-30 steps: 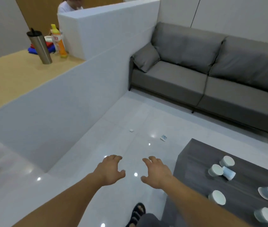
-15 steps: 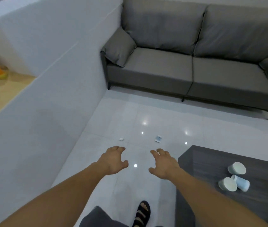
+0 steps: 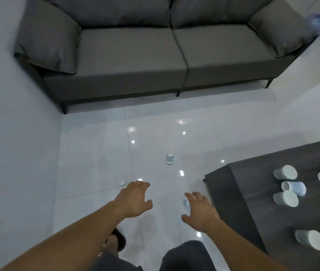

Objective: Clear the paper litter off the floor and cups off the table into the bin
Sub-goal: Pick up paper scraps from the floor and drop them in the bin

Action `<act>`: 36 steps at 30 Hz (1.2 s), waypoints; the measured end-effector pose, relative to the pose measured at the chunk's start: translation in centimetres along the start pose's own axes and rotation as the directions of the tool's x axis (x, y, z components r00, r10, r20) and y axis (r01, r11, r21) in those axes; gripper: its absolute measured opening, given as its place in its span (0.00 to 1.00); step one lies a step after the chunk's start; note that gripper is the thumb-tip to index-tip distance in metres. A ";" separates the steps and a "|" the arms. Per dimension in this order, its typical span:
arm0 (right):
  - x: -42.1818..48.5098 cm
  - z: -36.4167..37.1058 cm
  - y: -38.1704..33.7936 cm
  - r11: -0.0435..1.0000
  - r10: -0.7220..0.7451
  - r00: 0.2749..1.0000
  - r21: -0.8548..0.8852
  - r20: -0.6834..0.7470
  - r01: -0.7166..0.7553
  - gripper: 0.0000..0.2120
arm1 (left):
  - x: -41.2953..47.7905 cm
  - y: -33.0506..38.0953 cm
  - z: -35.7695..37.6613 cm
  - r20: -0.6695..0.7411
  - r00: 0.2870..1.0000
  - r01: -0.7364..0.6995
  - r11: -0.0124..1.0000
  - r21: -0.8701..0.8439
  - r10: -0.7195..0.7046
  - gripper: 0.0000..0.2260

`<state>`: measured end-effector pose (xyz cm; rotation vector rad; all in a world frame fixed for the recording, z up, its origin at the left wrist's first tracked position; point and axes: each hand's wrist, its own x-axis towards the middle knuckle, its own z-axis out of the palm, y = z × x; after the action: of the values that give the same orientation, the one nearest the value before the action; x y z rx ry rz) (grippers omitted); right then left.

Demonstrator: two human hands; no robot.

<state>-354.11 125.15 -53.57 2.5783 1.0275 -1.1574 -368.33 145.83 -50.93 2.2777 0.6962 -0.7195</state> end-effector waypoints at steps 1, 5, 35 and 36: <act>1.7 0.9 -0.5 0.999 0.031 0.999 0.027 0.011 -0.031 0.37 | 2.0 -1.5 -0.2 0.019 1.000 -0.015 1.000 0.027 0.015 0.31; 9.0 6.2 -0.6 0.984 0.126 0.991 0.122 0.050 -0.132 0.36 | 10.4 -6.0 2.2 0.102 0.994 -0.054 0.998 0.042 0.049 0.31; 44.1 30.6 5.4 0.964 0.072 0.885 0.260 -0.461 0.057 0.39 | 45.1 -15.8 27.2 0.203 0.971 -0.031 0.908 -0.417 0.126 0.32; 43.9 29.4 3.1 0.954 -0.015 0.857 0.249 -0.515 0.166 0.40 | 44.3 -16.7 26.0 0.192 0.978 0.017 0.885 -0.465 0.082 0.32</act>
<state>-349.40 135.05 -105.34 3.2079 1.1568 -0.6803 -355.38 151.08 -103.09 1.7430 0.6475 -0.6755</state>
